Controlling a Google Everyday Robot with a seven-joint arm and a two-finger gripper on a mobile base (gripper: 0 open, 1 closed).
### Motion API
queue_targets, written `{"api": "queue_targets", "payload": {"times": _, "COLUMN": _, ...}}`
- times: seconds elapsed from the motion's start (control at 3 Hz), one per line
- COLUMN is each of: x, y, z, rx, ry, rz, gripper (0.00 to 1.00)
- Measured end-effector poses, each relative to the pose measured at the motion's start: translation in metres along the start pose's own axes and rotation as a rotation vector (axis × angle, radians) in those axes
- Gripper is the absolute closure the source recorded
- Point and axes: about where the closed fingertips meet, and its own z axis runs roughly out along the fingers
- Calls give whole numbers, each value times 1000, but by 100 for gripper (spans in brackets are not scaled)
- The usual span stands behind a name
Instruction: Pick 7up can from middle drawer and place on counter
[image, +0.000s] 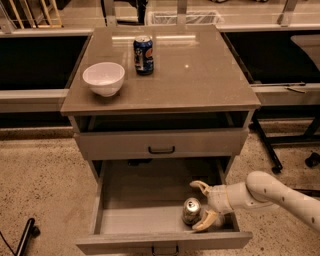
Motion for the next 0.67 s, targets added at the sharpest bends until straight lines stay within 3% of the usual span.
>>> {"api": "queue_targets", "payload": {"times": 0.67, "x": 20, "y": -1, "z": 10, "rx": 25, "ry": 6, "rz": 49, "gripper": 52}}
